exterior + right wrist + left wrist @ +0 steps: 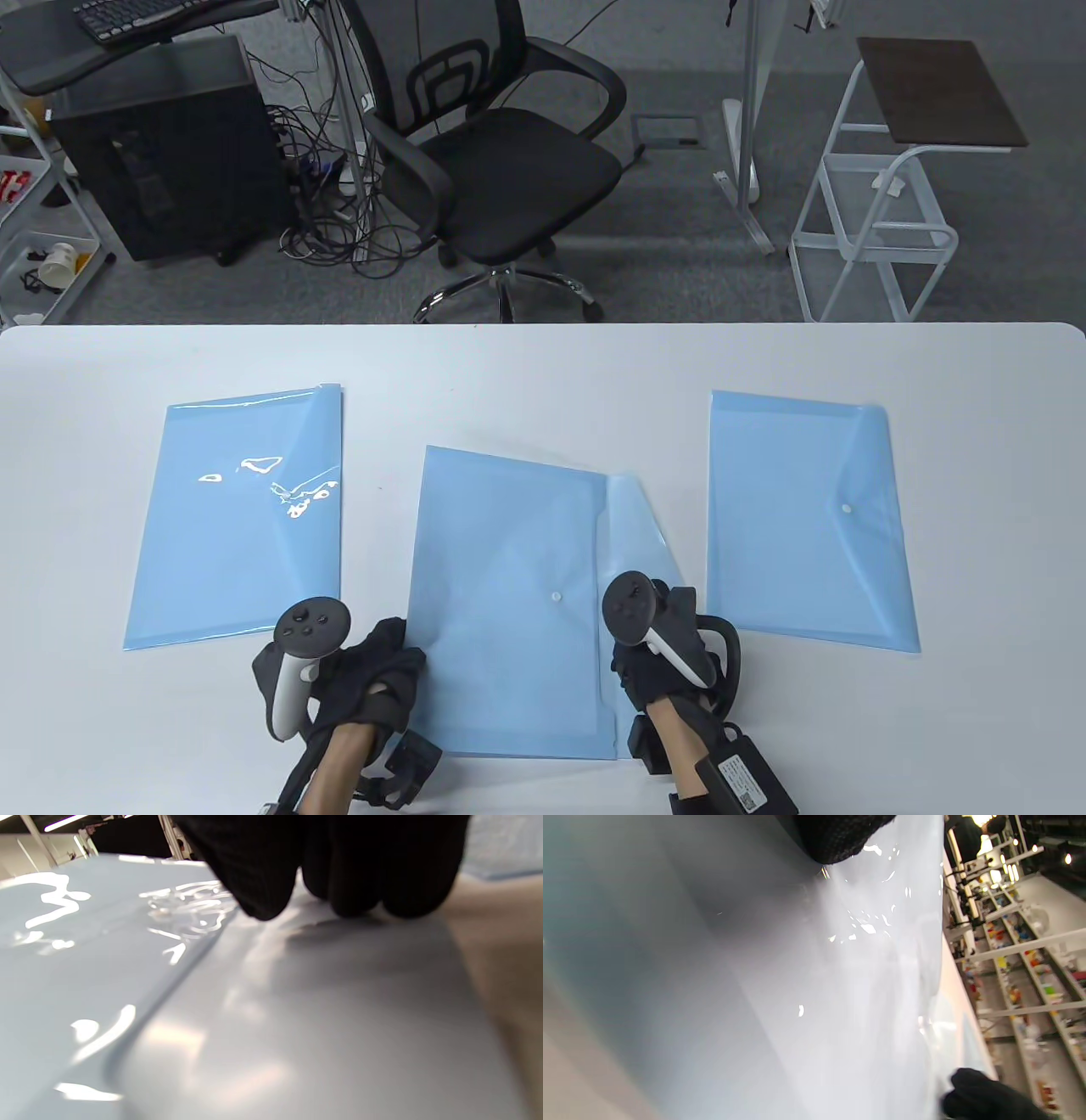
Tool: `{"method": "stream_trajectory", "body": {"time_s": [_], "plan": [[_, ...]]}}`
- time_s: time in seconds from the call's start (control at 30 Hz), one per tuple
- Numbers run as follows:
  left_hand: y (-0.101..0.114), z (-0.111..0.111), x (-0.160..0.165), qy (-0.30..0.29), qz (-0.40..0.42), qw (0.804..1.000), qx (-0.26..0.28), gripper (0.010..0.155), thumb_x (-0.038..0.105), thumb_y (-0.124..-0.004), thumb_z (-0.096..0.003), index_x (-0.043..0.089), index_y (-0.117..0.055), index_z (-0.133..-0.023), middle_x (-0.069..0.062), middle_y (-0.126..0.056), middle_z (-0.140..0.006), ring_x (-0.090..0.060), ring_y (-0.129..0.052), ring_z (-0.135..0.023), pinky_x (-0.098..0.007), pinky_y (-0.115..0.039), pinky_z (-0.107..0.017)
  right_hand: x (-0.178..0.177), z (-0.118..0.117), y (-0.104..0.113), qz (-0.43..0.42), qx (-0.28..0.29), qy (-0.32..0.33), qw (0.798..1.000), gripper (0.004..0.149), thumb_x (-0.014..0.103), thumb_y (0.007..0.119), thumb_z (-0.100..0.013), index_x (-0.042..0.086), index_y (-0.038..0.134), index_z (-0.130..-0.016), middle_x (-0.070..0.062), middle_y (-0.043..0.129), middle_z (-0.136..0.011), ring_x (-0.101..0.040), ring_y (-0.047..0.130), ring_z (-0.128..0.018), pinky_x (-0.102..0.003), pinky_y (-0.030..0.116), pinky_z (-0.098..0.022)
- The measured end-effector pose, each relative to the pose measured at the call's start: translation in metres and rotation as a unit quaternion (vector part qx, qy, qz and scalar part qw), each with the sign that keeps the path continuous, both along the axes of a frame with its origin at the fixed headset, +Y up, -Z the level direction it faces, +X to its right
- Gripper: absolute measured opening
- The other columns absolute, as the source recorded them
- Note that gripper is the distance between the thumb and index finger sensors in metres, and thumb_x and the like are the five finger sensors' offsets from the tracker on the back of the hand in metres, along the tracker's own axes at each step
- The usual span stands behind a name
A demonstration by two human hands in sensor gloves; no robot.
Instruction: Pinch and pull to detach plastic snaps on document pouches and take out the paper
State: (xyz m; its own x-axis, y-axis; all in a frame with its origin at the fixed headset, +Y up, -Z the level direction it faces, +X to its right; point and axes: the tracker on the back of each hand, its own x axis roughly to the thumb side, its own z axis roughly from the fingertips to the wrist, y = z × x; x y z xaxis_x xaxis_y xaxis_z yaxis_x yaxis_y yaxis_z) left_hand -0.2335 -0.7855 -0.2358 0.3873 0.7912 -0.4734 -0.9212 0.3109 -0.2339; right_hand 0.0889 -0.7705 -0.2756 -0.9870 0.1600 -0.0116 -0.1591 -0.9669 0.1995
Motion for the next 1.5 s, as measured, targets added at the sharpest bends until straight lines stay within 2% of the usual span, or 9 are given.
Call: {"method": "stream_trajectory", "body": {"time_s": [0.17, 0.4, 0.5, 0.63, 0.87, 1.0, 1.2, 1.37, 1.5], "plan": [[0.000, 0.001, -0.001, -0.004, 0.083, 0.997, -0.001, 0.048, 0.015, -0.066, -0.0554, 0.011, -0.057, -0.102, -0.006, -0.085, -0.090, -0.027, -0.103, -0.061, -0.042, -0.091, -0.046, -0.003, -0.001, -0.002, 0.064, 0.007, 0.015, 0.998, 0.062, 0.034, 0.088, -0.047, 0.023, 0.067, -0.104, -0.020, 0.065, -0.111, -0.039, 0.083, -0.076, -0.049, 0.084, -0.051], [-0.001, 0.000, -0.005, -0.002, 0.062, 0.998, 0.002, 0.048, 0.015, -0.066, -0.0561, 0.010, -0.056, -0.103, -0.006, -0.084, -0.091, -0.028, -0.102, -0.063, -0.043, -0.090, -0.047, 0.012, -0.001, 0.001, -0.156, -0.031, 0.003, 0.987, 0.056, 0.027, 0.082, -0.050, 0.021, 0.067, -0.104, -0.020, 0.069, -0.108, -0.040, 0.084, -0.077, -0.050, 0.084, -0.052], [-0.001, 0.000, -0.005, 0.000, 0.039, 0.999, 0.009, 0.049, 0.016, -0.066, -0.0565, 0.010, -0.055, -0.103, -0.006, -0.083, -0.092, -0.029, -0.101, -0.064, -0.043, -0.089, -0.048, 0.022, 0.000, 0.000, -0.293, -0.058, -0.007, 0.954, 0.057, 0.025, 0.078, -0.053, 0.016, 0.061, -0.106, -0.023, 0.071, -0.108, -0.044, 0.085, -0.080, -0.053, 0.083, -0.055], [-0.002, 0.000, -0.004, 0.001, 0.019, 1.000, 0.011, 0.049, 0.016, -0.066, -0.0568, 0.010, -0.054, -0.104, -0.006, -0.082, -0.093, -0.031, -0.100, -0.066, -0.044, -0.089, -0.048, 0.029, 0.001, -0.005, -0.437, -0.097, -0.017, 0.894, 0.059, 0.024, 0.072, -0.054, 0.008, 0.054, -0.108, -0.028, 0.070, -0.108, -0.050, 0.085, -0.083, -0.057, 0.082, -0.057], [-0.002, -0.001, -0.006, -0.001, 0.019, 1.000, 0.017, 0.049, 0.016, -0.066, -0.0569, 0.010, -0.054, -0.104, -0.007, -0.082, -0.093, -0.030, -0.101, -0.067, -0.043, -0.090, -0.049, 0.029, 0.002, -0.008, -0.557, -0.136, 0.001, 0.819, 0.060, 0.024, 0.068, -0.056, 0.005, 0.049, -0.110, -0.030, 0.069, -0.109, -0.052, 0.086, -0.083, -0.058, 0.083, -0.056], [-0.002, -0.001, -0.007, 0.000, 0.021, 1.000, 0.020, 0.049, 0.016, -0.066, -0.0570, 0.010, -0.054, -0.104, -0.006, -0.082, -0.094, -0.031, -0.100, -0.068, -0.043, -0.090, -0.049, 0.028, 0.003, -0.010, -0.584, -0.150, 0.003, 0.798, 0.064, 0.029, 0.070, -0.057, 0.005, 0.045, -0.111, -0.030, 0.067, -0.110, -0.053, 0.085, -0.084, -0.059, 0.082, -0.056], [-0.004, -0.002, -0.004, -0.018, 0.076, 0.997, 0.028, 0.049, 0.018, -0.065, -0.0581, 0.011, -0.052, -0.105, -0.006, -0.081, -0.096, -0.030, -0.100, -0.070, -0.042, -0.090, -0.050, 0.019, 0.005, -0.014, -0.573, -0.176, 0.012, 0.801, 0.077, 0.035, 0.083, -0.053, -0.001, 0.045, -0.110, -0.030, 0.076, -0.104, -0.046, 0.096, -0.074, -0.052, 0.090, -0.049], [-0.002, -0.002, -0.002, -0.022, 0.047, 0.998, 0.034, 0.051, 0.022, -0.070, -0.0592, 0.011, -0.052, -0.105, -0.006, -0.080, -0.096, -0.029, -0.100, -0.071, -0.041, -0.090, -0.049, 0.009, 0.007, -0.005, -0.501, -0.110, -0.035, 0.858, 0.055, 0.024, 0.084, -0.053, 0.002, 0.066, -0.100, -0.017, 0.097, -0.083, -0.034, 0.108, -0.055, -0.044, 0.095, -0.036], [-0.002, -0.001, -0.005, -0.008, 0.050, 0.998, 0.033, 0.050, 0.022, -0.071, -0.0592, 0.011, -0.053, -0.104, -0.006, -0.082, -0.095, -0.029, -0.101, -0.069, -0.040, -0.091, -0.048, 0.004, 0.012, 0.006, -0.439, -0.042, -0.083, 0.894, 0.049, 0.022, 0.085, -0.052, 0.003, 0.073, -0.095, -0.015, 0.102, -0.074, -0.030, 0.110, -0.045, -0.042, 0.096, -0.029]]}}
